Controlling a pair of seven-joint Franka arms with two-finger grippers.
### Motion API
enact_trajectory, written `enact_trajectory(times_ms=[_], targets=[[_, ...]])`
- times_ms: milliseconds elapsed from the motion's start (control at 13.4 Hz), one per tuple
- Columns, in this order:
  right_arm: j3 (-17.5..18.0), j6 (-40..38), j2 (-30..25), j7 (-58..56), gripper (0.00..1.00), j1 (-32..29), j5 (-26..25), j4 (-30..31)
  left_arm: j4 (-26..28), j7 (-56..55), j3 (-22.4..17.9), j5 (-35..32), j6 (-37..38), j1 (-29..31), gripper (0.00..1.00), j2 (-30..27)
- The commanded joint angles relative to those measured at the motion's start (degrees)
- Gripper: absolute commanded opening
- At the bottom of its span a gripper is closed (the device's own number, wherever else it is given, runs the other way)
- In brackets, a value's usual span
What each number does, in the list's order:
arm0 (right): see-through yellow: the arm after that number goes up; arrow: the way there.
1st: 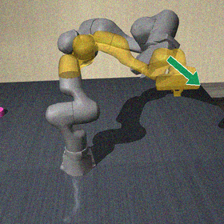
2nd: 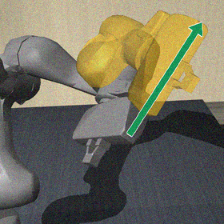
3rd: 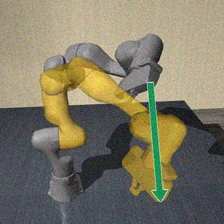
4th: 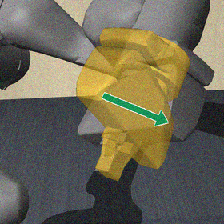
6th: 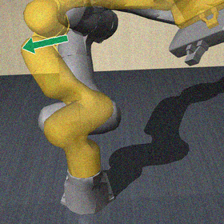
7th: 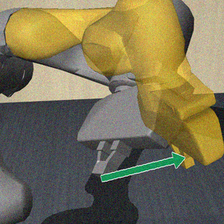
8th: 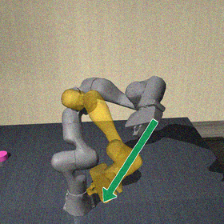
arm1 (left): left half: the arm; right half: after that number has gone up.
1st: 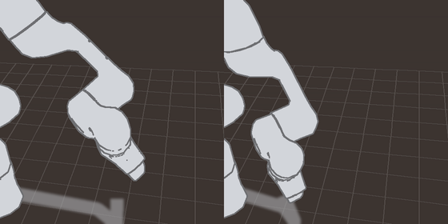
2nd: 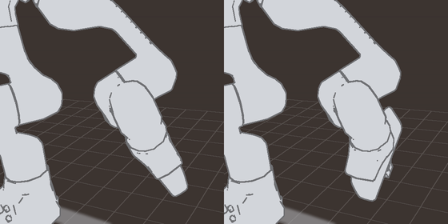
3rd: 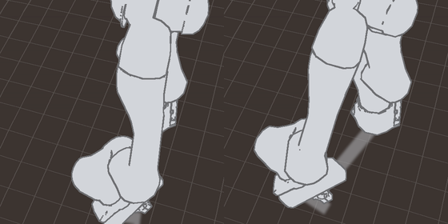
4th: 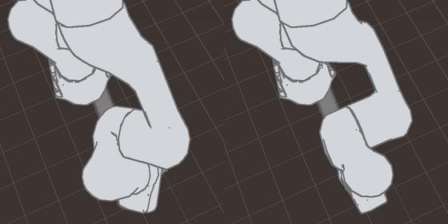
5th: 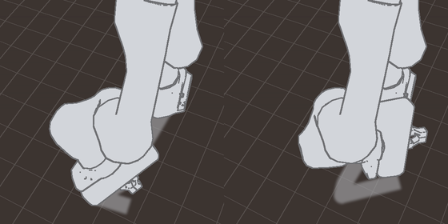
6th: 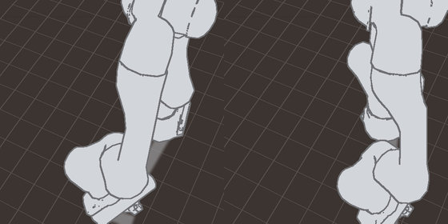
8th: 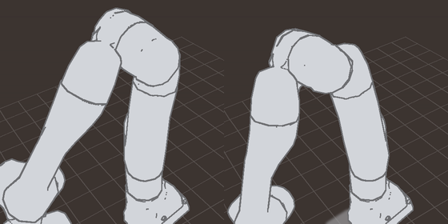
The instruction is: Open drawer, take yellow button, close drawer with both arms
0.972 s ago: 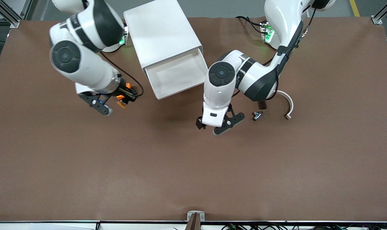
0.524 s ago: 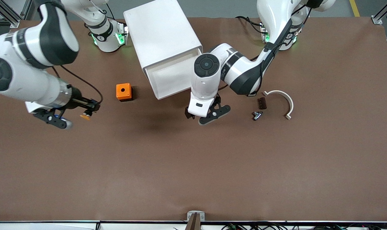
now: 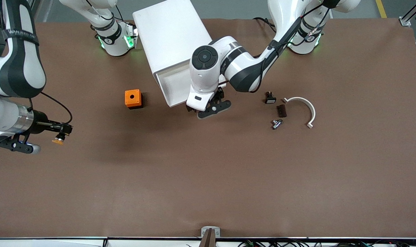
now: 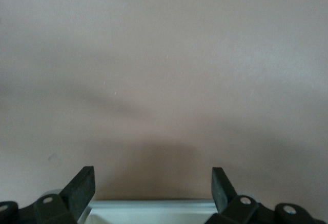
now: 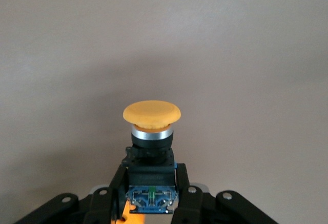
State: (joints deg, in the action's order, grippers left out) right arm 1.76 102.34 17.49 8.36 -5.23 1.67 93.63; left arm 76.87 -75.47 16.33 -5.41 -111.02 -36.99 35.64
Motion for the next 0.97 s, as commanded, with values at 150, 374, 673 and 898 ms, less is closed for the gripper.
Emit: enact_trajectory(times_ms=[150,374,673,898], targets=[[1.32,5.58,5.62,-6.67,0.02,-4.0,-1.84,-0.65,1.35,-5.37,0.81,4.0,1.68,-1.68,1.0,-1.45],[1.32,9.7,9.22,-9.93,0.02,-5.75,-3.42,-0.82,1.96,-8.02,0.9,5.76,1.77,-3.0,1.0,-1.36],[1.32,14.8,13.7,-13.27,0.02,-7.78,-3.34,-0.82,2.23,-8.73,1.08,10.67,1.77,-4.58,1.0,-1.45],[1.32,18.15,17.57,-14.33,0.02,-8.74,-3.42,-0.82,2.23,-9.6,1.25,14.19,1.77,-5.55,1.0,-1.36]])
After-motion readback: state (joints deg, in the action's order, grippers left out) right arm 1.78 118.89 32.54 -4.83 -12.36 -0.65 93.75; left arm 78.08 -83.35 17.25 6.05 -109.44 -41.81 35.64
